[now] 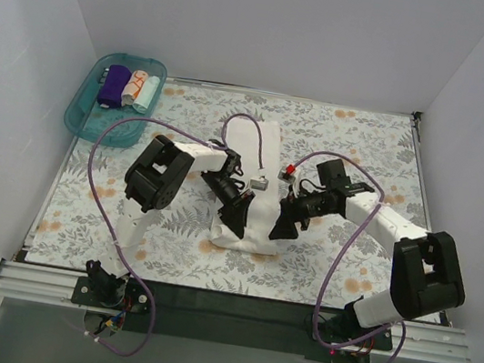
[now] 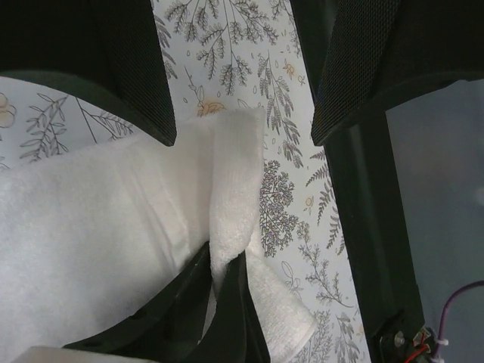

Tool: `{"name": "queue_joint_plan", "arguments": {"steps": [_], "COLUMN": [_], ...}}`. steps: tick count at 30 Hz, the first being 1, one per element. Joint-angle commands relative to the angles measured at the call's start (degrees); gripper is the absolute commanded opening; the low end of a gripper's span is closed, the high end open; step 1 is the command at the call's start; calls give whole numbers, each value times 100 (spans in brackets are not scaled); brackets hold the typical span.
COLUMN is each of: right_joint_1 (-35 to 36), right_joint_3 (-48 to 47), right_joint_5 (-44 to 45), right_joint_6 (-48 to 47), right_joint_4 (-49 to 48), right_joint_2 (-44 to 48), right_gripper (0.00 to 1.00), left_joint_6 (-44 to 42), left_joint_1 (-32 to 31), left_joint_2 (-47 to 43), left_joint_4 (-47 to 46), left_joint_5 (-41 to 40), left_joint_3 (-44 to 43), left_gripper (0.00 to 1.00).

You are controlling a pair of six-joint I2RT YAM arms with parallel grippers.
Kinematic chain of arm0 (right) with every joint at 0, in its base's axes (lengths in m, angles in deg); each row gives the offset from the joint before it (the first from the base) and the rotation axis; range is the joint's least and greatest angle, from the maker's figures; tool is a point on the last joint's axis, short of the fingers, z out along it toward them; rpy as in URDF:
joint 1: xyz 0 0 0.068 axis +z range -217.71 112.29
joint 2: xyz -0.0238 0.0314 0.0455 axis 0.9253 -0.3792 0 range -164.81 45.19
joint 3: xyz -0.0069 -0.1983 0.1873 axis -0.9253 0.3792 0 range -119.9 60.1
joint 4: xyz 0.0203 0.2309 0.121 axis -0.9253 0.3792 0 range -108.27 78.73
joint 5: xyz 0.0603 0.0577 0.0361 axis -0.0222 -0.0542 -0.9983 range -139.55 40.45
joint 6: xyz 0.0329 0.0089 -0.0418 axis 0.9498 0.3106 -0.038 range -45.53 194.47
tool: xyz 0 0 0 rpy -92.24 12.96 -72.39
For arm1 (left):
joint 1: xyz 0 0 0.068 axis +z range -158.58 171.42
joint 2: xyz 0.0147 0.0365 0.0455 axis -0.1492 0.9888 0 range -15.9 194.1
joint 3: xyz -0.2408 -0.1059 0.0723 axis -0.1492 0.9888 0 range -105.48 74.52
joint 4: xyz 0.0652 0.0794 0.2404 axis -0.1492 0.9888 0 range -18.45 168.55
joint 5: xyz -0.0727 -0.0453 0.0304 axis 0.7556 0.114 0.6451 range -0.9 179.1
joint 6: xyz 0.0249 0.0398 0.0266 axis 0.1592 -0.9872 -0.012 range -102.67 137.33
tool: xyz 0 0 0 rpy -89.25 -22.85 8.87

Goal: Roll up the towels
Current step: Roll the towel

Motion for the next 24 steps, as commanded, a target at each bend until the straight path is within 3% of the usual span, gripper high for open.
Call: {"name": "queue_joint_plan", "arguments": {"steps": [1,5,8,9,10,13,17,20,24], "right_joint_1": [224,417,576,585,585,585,585,585,585], "right_joint_3": [145,207,190,172,146,136,93,-4,-197], "right_joint_5": [121,226,507,612,631,684,762,807,763], "right_joint_6": [163,216,286,321,348,392,409,453,445], "right_joint_4": [-566,-742,-882,-891,-874,-839,-751,-716,-584], "right_joint_2": [-182,-410,-586,-639,-692,-657,-718,-833,-1035], "right_gripper": [66,60,30,11,4,1,1,1,1], "left_joint_6": [-181,-119,-172,-163,-128,-67,-93,-102,30], "left_joint_1": [63,177,204,212,230,309,528,669,669], "left_joint_2": [-103,-200,-296,-349,-515,-936,-1472,-1990,-2527], "left_joint_4": [-26,-124,-141,-167,-254,-457,-606,-913,-1564], "left_joint_5": [126,108,12,3,-67,-287,-726,-1226,-2139], "left_joint_3": [18,89,150,185,229,519,835,1195,1802], "left_gripper": [24,25,29,30,39,50,56,56,46]}}
